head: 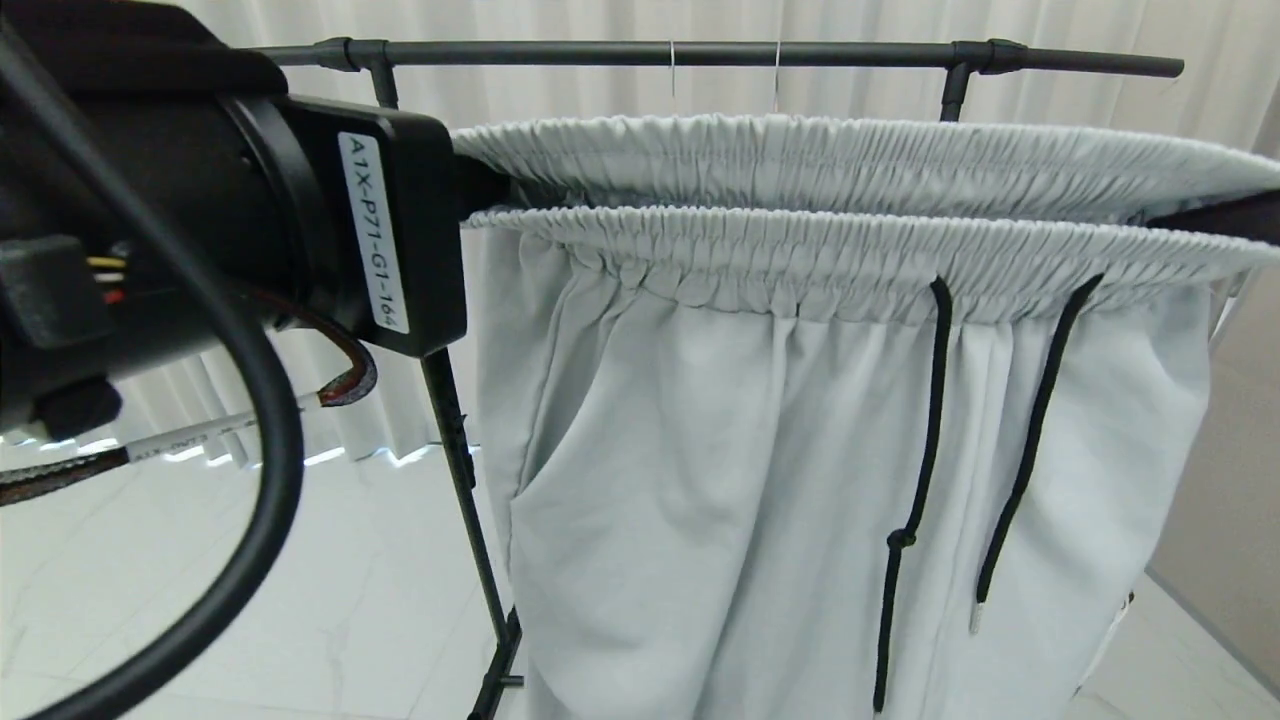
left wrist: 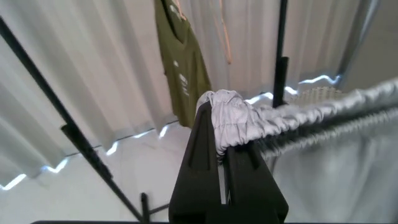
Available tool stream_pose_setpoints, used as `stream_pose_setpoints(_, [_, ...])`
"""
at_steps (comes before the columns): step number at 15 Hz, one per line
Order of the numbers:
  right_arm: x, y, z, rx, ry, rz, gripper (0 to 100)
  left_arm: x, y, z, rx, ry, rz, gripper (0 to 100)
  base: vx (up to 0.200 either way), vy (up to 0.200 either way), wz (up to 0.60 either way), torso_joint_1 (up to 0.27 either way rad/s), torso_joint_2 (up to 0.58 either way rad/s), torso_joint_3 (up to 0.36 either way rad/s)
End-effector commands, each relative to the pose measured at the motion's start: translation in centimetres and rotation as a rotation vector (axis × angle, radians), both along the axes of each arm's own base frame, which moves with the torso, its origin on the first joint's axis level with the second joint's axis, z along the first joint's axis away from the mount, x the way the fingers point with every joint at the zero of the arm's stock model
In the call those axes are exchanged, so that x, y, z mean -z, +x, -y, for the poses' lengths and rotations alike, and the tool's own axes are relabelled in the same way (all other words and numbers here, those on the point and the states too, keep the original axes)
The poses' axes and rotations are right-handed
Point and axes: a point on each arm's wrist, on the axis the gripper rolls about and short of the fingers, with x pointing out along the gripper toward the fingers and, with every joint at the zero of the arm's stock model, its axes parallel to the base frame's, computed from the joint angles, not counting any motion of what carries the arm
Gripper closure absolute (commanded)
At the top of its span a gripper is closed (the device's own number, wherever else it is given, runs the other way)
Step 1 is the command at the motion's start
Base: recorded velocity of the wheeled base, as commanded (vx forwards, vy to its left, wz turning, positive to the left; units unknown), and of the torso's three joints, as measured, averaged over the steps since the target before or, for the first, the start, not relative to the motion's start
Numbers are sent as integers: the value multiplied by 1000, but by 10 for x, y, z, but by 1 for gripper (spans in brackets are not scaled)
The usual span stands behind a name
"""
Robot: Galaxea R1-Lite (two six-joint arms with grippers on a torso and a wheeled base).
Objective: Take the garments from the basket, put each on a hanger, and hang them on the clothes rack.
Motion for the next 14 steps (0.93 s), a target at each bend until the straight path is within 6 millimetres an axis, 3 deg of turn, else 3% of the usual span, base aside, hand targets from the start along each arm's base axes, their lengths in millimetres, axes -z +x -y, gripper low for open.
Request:
stream_pose_setpoints(1, [-3, 6, -1, 32, 25, 26, 100, -4, -11, -3, 32, -31, -36, 100, 0, 0, 0, 0, 0, 0])
stream_pose_setpoints(4, [-8, 7, -2, 33, 56, 66, 100, -7, -41, -19, 130, -10, -145, 100, 0, 0, 0, 0, 0, 0])
stream_pose_setpoints(7, [-7, 1, 3, 24, 32, 72, 100, -17, -50, -22, 163, -39, -194, 100, 0, 0, 0, 0, 0, 0])
stream_pose_setpoints(9, [-5, -7, 12, 24, 14, 56, 100, -16, -47, -18, 152, -47, -208, 100, 0, 0, 0, 0, 0, 0])
stream_pose_setpoints(11, [-2, -31, 32, -9, -25, 30, 100, -14, -30, -14, 81, -61, -210, 100, 0, 0, 0, 0, 0, 0])
stream_pose_setpoints(14, [7, -61, 49, -205, -101, 3, 100, -22, -5, -2, -4, -143, -159, 100, 0, 0, 0, 0, 0, 0])
